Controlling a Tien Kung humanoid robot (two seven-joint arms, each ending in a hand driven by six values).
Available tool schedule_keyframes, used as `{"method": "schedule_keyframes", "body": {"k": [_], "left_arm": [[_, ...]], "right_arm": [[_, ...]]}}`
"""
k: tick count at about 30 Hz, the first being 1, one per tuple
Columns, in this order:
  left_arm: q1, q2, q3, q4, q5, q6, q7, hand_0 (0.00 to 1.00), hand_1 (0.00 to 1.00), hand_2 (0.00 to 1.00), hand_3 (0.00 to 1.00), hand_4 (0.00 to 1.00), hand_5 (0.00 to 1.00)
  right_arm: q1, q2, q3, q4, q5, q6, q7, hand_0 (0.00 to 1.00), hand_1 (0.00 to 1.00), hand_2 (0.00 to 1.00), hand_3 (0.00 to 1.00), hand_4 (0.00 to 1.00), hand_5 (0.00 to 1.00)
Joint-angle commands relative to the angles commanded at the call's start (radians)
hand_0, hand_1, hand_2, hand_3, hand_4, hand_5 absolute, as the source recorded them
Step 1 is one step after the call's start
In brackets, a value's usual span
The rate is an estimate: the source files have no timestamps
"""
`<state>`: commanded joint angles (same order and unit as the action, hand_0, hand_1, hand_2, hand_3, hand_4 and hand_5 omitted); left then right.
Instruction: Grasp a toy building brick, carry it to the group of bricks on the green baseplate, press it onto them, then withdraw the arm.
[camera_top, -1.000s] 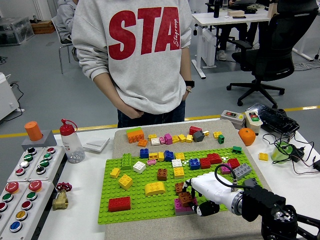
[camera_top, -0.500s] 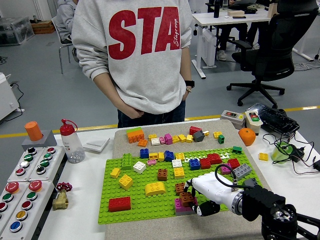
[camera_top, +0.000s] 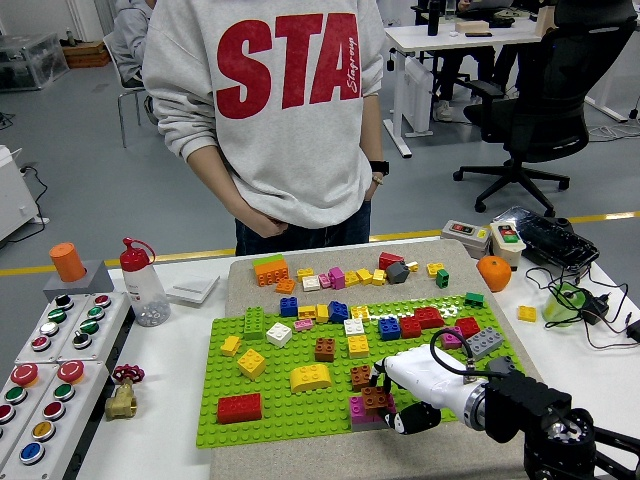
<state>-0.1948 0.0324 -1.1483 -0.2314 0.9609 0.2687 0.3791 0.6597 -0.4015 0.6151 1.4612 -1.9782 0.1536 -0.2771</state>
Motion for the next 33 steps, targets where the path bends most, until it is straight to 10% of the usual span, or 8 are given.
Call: {"method": "schedule_keyframes", "body": {"k": [33], "left_arm": [[0.004,-0.002,-0.005,0.000,0.005,0.000,0.001,0.629,0.594,0.605,0.398,0.331,0.965]], "right_arm": [[0.000,-0.007,0.014,0.009,-0.023,0.004,-0.002,0.599,0.606,0.694,0.757,0.683,0.367]]}}
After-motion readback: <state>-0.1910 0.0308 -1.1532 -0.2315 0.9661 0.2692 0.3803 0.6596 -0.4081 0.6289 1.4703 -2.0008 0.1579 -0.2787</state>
